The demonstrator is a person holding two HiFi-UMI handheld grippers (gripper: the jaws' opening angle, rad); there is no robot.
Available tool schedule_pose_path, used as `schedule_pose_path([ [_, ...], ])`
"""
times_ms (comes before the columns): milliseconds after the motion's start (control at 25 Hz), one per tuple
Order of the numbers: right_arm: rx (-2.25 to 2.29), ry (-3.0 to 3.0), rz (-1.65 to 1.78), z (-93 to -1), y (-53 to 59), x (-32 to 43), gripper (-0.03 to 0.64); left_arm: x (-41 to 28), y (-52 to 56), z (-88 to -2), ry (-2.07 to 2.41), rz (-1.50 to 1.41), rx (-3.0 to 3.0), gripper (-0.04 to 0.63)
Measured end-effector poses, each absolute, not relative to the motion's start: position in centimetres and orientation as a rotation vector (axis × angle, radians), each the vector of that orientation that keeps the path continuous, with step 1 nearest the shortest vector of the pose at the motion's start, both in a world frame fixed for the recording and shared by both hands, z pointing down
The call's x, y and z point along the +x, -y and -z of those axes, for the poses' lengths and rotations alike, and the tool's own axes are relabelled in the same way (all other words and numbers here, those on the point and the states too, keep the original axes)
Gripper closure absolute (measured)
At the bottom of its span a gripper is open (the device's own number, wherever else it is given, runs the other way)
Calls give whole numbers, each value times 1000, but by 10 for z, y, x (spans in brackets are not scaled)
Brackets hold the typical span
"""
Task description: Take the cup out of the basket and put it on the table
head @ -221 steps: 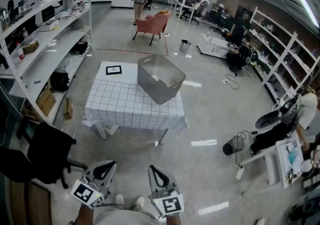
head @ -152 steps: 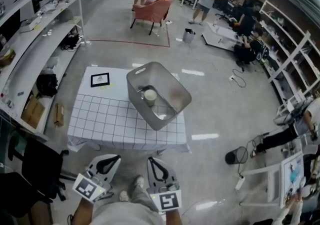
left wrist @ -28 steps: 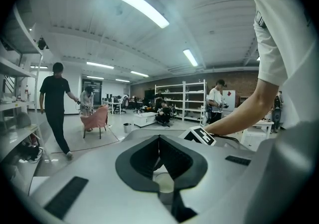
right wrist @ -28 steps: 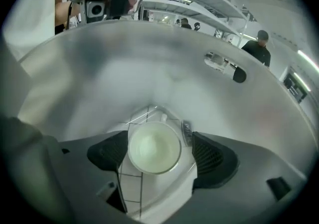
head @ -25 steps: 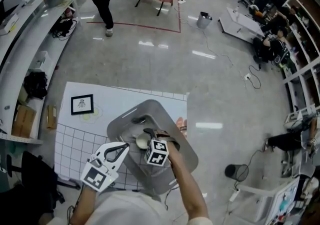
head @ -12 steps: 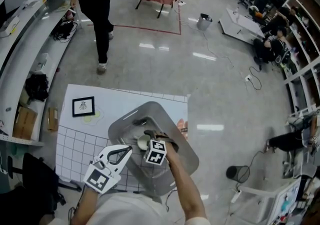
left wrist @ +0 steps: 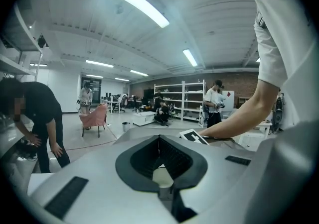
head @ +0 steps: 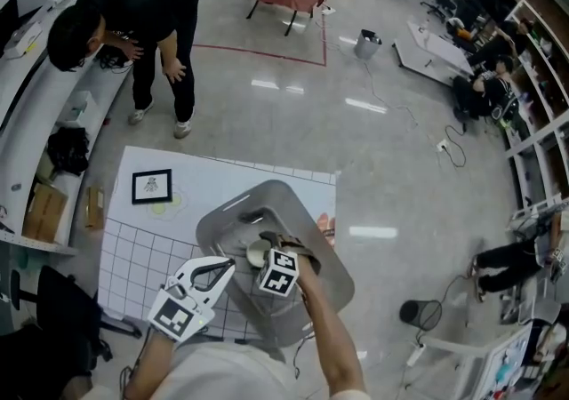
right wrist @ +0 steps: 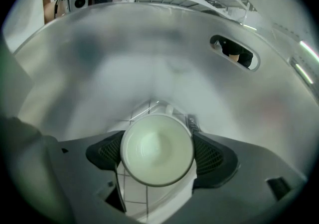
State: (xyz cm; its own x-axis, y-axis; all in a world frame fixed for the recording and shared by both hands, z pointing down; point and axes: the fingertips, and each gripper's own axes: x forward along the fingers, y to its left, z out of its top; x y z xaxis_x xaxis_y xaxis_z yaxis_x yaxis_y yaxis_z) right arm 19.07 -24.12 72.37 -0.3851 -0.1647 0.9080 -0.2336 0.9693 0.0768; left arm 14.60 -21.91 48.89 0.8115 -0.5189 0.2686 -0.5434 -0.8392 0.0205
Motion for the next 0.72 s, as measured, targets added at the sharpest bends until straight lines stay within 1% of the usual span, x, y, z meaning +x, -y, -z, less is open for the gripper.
schedule_pose_path([
  [720,404,2019,-20,-633,232,179,206,123,201,-483,896,-337,2892,586],
])
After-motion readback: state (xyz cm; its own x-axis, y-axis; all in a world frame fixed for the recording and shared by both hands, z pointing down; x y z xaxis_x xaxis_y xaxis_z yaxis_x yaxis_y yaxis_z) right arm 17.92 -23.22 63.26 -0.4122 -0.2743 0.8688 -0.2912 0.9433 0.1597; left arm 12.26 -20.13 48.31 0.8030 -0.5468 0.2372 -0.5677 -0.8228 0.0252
